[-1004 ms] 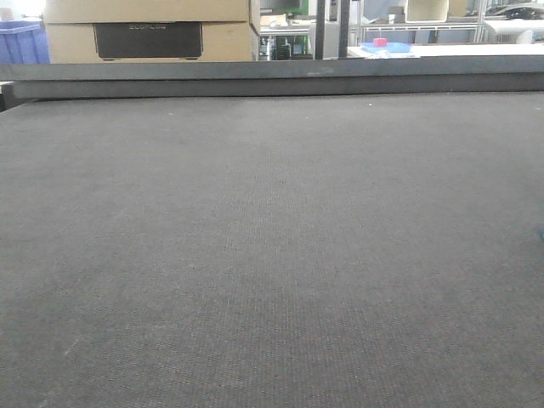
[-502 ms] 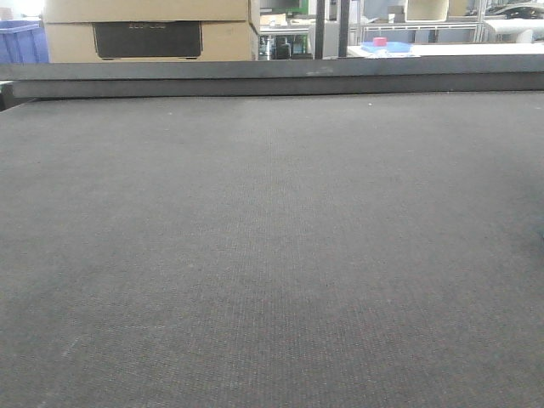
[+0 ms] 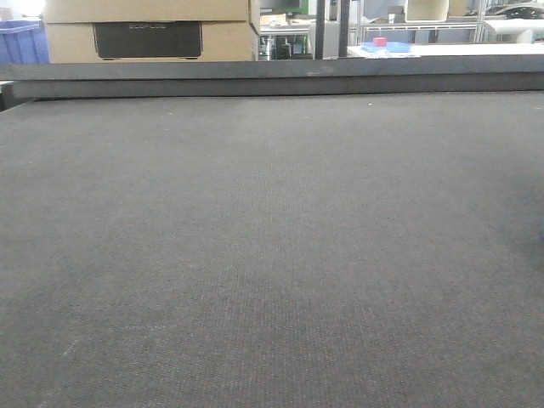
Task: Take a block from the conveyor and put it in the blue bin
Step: 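Move left gripper to green block, right gripper to blue block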
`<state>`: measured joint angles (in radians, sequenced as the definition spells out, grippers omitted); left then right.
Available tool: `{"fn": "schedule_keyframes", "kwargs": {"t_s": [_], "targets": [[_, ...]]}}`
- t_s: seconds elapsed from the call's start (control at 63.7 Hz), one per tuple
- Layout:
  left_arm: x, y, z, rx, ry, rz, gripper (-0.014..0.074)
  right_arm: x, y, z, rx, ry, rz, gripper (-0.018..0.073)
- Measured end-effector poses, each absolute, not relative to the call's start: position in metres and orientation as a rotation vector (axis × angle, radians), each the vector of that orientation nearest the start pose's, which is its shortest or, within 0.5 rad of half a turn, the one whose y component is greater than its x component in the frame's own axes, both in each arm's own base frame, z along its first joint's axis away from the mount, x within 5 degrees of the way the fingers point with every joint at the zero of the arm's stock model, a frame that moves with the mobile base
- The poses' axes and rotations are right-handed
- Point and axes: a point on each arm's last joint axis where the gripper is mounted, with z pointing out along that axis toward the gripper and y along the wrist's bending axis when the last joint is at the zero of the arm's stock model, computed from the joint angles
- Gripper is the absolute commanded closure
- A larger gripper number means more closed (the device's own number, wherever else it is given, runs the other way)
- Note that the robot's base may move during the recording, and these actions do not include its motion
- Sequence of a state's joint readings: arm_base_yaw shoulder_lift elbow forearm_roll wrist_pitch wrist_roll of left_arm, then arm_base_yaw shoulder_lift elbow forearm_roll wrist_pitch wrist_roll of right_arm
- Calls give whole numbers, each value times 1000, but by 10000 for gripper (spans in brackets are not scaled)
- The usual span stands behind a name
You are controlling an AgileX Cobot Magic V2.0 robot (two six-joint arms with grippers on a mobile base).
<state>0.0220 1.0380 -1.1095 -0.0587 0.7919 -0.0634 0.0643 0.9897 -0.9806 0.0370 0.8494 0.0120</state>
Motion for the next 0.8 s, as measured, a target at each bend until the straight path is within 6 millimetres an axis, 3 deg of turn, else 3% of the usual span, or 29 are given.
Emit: {"fn": "schedule_keyframes", "kwargs": {"t_s": [0.204,0.408,0.518,0.628,0.8], "targets": [[229,1,365,-126,2325,-90,707,214,20,338,-22,2447,140,721],[244,1,348,-137,2392,-102,707,245,24,301,-4,2613,160,709],[247,1,344,-141,2409,-107,707,253,28,282,-6,2717,165,543],[247,1,343,-142,2415,-108,707,257,34,270,2,2789,172,284],[247,0,343,-142,2415,-109,707,260,44,267,18,2832,162,249]]}}
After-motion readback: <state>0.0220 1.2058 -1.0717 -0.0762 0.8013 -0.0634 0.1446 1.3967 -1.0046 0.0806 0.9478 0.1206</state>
